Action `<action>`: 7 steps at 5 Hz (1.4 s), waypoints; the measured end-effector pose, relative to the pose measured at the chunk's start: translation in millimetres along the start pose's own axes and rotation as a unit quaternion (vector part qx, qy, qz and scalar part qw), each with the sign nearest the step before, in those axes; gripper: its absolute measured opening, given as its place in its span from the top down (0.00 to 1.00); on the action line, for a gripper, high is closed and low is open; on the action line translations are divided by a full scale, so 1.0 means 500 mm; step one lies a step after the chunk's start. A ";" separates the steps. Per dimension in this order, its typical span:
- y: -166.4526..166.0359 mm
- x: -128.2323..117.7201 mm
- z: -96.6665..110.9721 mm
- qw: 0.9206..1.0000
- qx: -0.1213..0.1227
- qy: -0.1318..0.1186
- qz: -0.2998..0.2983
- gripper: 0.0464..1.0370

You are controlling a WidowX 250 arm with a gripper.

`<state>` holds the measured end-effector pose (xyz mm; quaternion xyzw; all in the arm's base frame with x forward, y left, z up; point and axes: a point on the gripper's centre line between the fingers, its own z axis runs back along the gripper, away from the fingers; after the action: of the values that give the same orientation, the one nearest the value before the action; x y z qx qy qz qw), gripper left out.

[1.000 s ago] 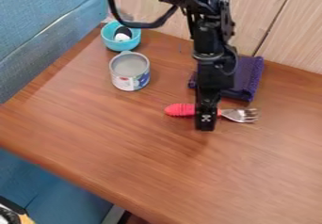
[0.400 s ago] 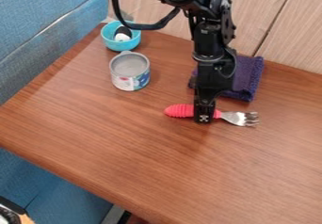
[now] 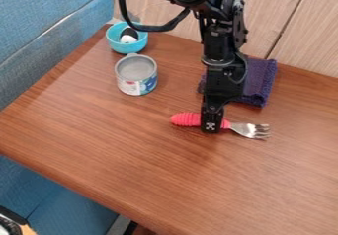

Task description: Moved the red spatula to the bottom side of the table

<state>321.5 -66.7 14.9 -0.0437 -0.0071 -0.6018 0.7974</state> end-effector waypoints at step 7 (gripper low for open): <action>-0.142 -0.239 0.030 0.999 -0.039 -0.011 0.012 0.69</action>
<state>221.0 30.0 26.6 -0.0819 0.0079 -0.5917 0.8020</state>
